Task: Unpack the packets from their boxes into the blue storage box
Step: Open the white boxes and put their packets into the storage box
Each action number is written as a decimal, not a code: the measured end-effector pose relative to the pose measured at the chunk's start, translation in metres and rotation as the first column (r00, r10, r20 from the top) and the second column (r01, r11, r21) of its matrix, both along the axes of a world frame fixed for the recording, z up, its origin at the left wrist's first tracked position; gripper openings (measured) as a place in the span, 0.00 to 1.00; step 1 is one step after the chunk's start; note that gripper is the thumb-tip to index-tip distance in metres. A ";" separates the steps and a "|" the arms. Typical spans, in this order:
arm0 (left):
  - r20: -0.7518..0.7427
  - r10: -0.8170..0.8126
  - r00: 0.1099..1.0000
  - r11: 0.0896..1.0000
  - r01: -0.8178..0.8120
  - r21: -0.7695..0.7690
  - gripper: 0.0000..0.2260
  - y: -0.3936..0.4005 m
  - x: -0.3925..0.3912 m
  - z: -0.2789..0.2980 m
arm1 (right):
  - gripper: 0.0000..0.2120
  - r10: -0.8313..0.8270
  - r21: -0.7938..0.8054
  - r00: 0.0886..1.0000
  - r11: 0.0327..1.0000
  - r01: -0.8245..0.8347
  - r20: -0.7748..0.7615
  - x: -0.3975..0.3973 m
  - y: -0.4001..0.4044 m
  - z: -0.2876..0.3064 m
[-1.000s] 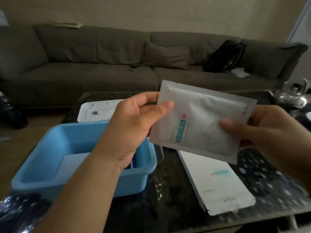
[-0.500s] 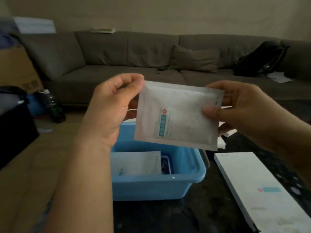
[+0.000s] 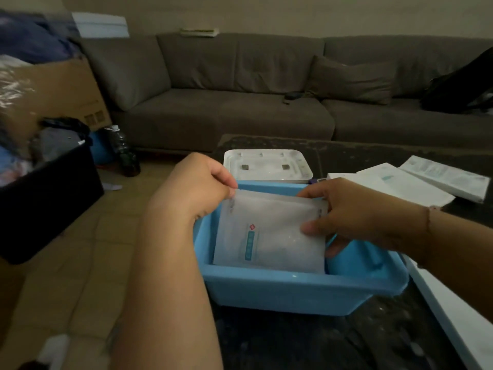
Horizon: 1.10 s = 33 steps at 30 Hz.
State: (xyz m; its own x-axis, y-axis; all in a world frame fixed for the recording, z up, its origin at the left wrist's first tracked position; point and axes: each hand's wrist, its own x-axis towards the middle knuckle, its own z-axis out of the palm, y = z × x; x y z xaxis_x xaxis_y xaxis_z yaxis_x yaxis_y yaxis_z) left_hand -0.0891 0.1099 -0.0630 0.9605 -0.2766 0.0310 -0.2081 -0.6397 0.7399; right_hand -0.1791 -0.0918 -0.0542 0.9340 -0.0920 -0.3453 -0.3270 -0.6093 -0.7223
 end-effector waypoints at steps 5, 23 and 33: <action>0.004 0.017 1.000 0.998 -0.017 0.054 0.10 0.002 0.003 0.000 | 0.13 -0.002 0.037 0.994 0.999 0.006 -0.113 0.009 0.002 -0.012; 0.035 -0.005 0.999 1.000 0.006 -0.020 0.11 0.004 0.009 -0.003 | 0.39 0.386 -0.635 0.907 0.662 -0.398 -0.166 0.013 0.019 -0.034; 0.030 -0.015 0.999 1.000 0.016 -0.008 0.11 0.003 0.012 -0.004 | 0.41 0.579 -0.630 0.764 0.487 -0.604 -0.285 0.020 0.032 -0.047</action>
State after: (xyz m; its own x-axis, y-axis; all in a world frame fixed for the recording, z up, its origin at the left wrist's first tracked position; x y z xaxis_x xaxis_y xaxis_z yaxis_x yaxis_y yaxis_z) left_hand -0.0774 0.1128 -0.0670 0.9546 -0.2912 0.0622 -0.2402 -0.6298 0.7387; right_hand -0.1595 -0.0595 -0.1009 0.8472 0.2701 -0.4576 0.2816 -0.9585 -0.0445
